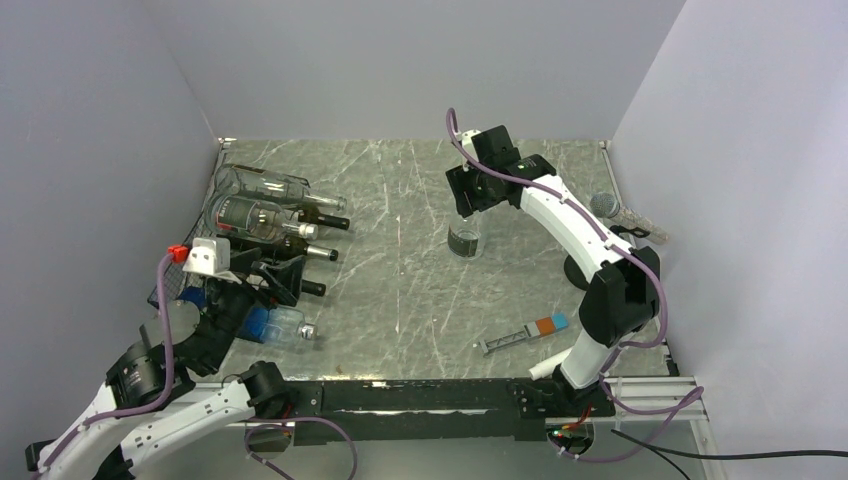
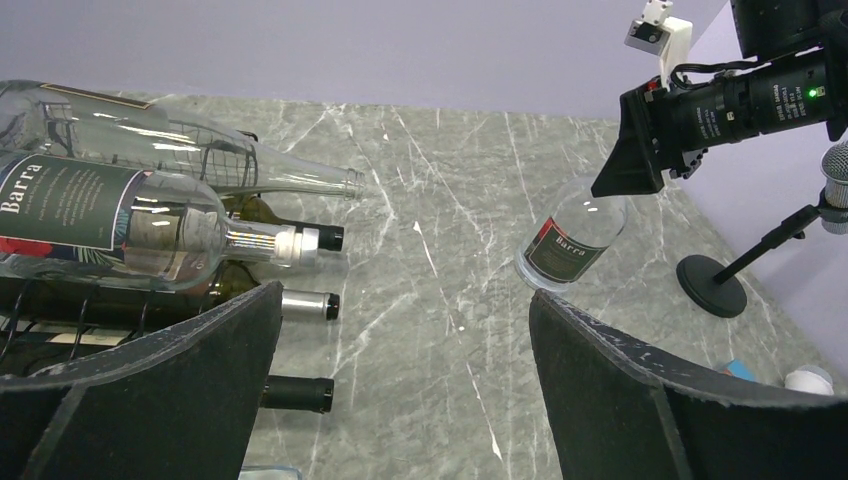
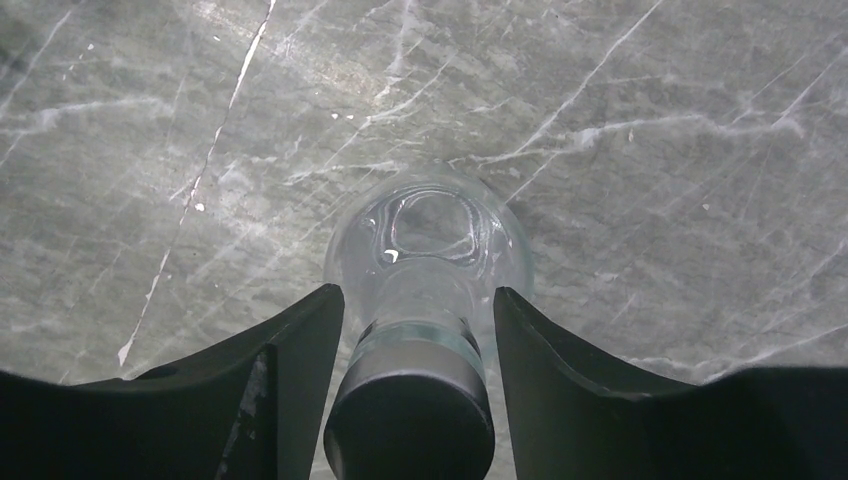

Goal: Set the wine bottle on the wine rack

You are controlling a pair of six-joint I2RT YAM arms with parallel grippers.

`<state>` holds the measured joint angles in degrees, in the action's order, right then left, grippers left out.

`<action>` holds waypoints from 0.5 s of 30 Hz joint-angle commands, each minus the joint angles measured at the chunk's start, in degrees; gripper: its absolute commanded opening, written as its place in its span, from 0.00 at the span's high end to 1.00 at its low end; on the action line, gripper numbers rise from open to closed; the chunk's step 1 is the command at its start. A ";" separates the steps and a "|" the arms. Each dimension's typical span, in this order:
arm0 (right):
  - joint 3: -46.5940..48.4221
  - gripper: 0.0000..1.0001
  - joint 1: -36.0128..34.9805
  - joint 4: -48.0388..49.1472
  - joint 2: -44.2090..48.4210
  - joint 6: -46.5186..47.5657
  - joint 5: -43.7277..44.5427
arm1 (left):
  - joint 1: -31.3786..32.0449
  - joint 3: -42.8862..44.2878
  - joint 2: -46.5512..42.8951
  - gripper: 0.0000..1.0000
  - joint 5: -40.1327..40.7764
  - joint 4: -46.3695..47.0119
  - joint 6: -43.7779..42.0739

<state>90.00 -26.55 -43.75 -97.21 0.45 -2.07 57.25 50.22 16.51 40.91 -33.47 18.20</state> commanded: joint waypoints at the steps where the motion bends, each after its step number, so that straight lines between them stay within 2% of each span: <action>1: 2.55 0.41 0.20 -0.16 0.43 -0.12 -0.35 | 0.16 1.00 0.70 0.03 0.05 0.85 0.20; 3: 3.50 0.50 0.26 -1.20 -0.02 -0.18 -0.18 | 0.20 1.07 0.54 0.03 0.20 0.69 0.34; 7: 4.43 1.00 0.21 -2.73 0.22 -0.36 1.17 | 0.18 0.99 -0.16 0.03 0.99 0.80 0.80; 15: 2.99 1.00 0.18 0.35 5.19 -4.67 -3.42 | 0.18 0.76 -0.19 0.03 0.72 1.52 0.75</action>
<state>91.24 -26.55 -45.54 -97.43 -0.38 -1.83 57.25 50.22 16.58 40.97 -33.65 18.35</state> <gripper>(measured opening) 0.411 0.970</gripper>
